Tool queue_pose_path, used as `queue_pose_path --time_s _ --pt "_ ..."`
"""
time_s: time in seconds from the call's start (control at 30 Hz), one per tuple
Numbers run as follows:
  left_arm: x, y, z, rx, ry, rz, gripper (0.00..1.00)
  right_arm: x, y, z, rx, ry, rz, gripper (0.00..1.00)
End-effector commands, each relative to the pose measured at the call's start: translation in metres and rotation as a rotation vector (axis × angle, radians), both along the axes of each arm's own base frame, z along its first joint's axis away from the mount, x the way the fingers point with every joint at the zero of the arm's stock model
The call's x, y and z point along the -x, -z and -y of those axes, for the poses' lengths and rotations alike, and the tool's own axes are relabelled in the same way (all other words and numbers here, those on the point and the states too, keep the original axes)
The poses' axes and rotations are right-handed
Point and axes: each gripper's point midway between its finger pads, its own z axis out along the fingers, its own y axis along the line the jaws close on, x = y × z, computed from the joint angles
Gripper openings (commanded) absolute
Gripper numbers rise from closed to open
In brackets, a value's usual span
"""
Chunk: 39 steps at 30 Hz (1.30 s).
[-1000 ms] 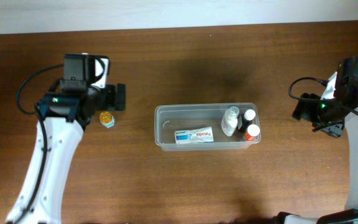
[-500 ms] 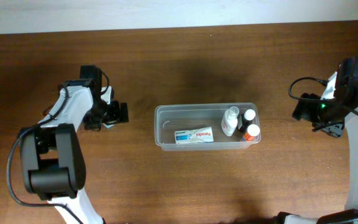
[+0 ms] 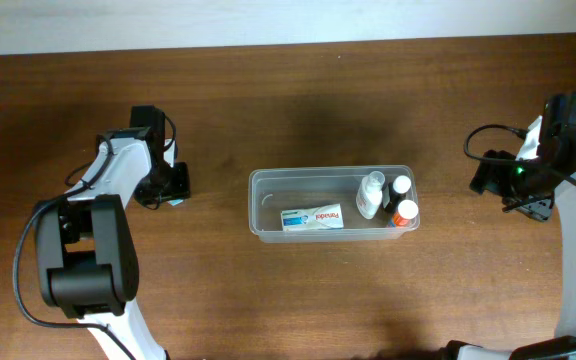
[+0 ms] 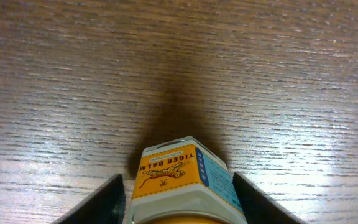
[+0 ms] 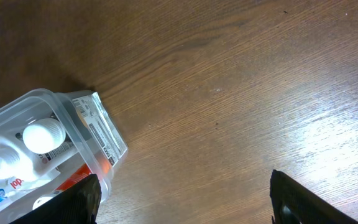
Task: Pack container
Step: 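Grasp the Tiger Balm jar with the left gripper, then place the Tiger Balm jar into the container and release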
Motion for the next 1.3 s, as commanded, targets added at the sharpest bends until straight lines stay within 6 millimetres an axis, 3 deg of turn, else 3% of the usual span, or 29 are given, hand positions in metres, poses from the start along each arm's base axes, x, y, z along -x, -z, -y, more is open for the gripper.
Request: queue_pose_path --time_s 0.0,0.2,0.33,0.43,0.5,0.53,0.63,0.73,0.83,0.9,1.07,1.2,1.27 --pt "0.0 0.003 -0.004 -0.012 -0.009 -0.005 0.34 0.0 0.002 -0.002 -0.009 -0.011 -0.004 0.79" --pt "0.003 0.002 0.0 0.015 -0.008 -0.018 0.2 0.0 0.002 -0.002 -0.009 -0.011 -0.004 0.79" --pt "0.005 -0.02 0.015 0.079 0.005 0.001 0.18 0.0 0.002 -0.002 -0.009 -0.011 -0.004 0.78" --pt "0.0 -0.068 0.036 0.093 0.06 0.097 0.18 0.0 0.002 -0.002 -0.009 -0.011 -0.004 0.79" --pt "-0.001 -0.111 0.063 0.1 0.135 0.207 0.18 0.0 0.002 -0.002 -0.009 -0.011 -0.004 0.79" --pt "0.007 -0.15 0.1 0.118 0.237 0.315 0.15 0.0 0.002 -0.002 -0.009 -0.011 -0.004 0.78" --pt "0.026 -0.176 0.15 0.112 0.385 0.39 0.14 0.0 0.002 -0.002 -0.009 -0.011 -0.004 0.79" --pt "0.042 -0.169 0.186 0.08 0.494 0.378 0.14 0.0 0.002 -0.002 -0.009 -0.011 -0.004 0.79" --pt "0.059 -0.142 0.217 0.083 0.55 0.301 0.14 0.0 0.002 -0.002 -0.009 -0.011 -0.004 0.79" --pt "0.064 -0.123 0.226 0.071 0.577 0.25 0.14 0.0 0.002 -0.002 -0.01 -0.011 -0.004 0.79" --pt "0.061 -0.067 0.225 0.026 0.574 0.119 0.14 0.0 0.002 -0.004 -0.016 -0.013 -0.003 0.78" --pt "0.047 -0.053 0.216 0.023 0.536 0.113 0.15 0.0 0.002 -0.004 -0.016 -0.013 -0.003 0.79" --pt "0.042 -0.053 0.211 0.024 0.518 0.119 0.37 0.0 0.002 -0.004 -0.016 -0.013 -0.002 0.79"
